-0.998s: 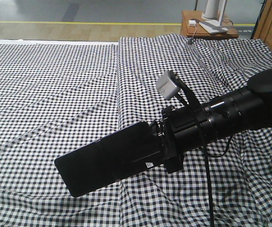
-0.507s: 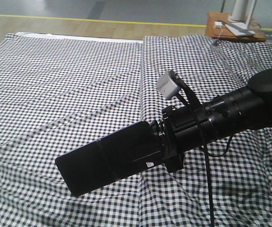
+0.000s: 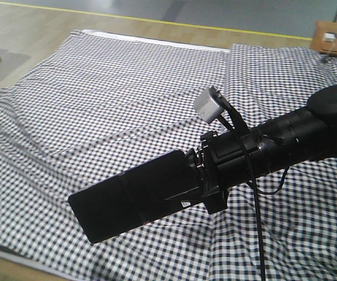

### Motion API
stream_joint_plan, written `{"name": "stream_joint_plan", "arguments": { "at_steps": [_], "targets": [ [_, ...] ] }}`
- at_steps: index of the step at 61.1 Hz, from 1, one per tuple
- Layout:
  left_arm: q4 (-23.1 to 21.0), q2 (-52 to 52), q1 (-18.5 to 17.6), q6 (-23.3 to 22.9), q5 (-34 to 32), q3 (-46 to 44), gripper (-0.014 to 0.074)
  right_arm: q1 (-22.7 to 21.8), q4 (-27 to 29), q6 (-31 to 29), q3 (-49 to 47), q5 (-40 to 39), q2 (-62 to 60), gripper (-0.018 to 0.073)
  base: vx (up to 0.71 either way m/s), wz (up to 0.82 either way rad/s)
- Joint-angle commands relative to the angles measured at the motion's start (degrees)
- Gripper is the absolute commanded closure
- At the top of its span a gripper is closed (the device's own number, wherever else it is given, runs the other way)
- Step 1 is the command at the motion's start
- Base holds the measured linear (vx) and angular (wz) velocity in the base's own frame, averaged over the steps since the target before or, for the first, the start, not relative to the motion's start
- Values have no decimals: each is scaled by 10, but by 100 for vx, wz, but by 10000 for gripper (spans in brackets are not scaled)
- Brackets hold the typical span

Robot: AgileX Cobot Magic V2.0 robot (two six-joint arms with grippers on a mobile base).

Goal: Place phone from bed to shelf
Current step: 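Hold the phone in the right gripper while the base turns away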

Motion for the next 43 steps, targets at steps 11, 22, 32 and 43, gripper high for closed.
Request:
{"name": "stream_joint_plan", "arguments": {
  "at_steps": [11,22,32,43],
  "targets": [
    [-5,-3,-3,-2,-42,2,596,0,53,-5,-13,58,-24,561,-12,41],
    [-5,-3,-3,-2,-42,2,596,0,53,-5,-13,59,-24,561,-12,46],
    [-5,-3,-3,-2,-42,2,596,0,53,-5,-13,59,-24,561,-12,48],
    [-5,-3,-3,-2,-42,2,596,0,53,-5,-13,60,-24,561,-13,50]
  ]
}}
